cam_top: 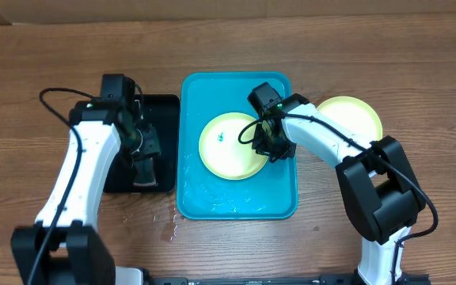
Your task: Clean dirty plates on tray and stack at the side
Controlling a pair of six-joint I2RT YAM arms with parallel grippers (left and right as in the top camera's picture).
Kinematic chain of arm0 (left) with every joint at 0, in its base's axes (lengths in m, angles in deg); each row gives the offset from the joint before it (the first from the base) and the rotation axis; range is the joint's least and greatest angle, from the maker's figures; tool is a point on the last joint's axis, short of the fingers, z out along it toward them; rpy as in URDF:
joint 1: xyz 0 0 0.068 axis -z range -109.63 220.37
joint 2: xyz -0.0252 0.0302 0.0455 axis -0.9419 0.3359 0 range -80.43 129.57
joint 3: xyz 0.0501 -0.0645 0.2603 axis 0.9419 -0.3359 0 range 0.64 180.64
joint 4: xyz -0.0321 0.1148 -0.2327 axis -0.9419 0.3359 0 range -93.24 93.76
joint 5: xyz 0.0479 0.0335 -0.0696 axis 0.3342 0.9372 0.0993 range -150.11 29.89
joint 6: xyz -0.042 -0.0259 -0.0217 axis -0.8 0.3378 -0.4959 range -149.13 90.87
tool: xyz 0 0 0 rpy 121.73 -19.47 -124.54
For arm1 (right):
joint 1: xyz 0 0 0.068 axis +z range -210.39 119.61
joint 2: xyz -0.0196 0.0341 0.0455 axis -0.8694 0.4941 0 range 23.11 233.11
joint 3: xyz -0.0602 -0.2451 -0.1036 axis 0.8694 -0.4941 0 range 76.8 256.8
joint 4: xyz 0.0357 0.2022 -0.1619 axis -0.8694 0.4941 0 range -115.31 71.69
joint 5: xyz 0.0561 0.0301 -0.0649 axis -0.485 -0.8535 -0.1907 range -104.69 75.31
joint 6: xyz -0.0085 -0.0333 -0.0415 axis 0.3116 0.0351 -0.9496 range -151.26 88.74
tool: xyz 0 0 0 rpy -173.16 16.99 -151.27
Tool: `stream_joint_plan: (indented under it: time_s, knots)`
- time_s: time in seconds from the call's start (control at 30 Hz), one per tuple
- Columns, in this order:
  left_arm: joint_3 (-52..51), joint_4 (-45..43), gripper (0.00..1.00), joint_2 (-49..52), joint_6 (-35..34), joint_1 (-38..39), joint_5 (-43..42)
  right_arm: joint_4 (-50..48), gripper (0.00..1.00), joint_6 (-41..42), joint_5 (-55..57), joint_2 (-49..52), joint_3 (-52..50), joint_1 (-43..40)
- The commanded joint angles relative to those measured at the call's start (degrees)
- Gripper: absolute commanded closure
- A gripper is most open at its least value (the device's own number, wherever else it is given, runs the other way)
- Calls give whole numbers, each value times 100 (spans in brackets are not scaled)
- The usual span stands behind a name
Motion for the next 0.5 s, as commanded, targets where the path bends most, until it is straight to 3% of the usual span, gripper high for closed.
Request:
stream_joint_plan:
  time_s: [0.0,0.2,0.47]
  knots:
    - [-33,-50,44,428,-326,28,479,-15,70,42,98,-177,-79,37]
    - [-35,-219,44,962,-398,22,498,-42,70,46,94,-177,-79,37]
    - [-37,-260,59,1440,-446,11,492,-37,69,44,94,-177,-76,37]
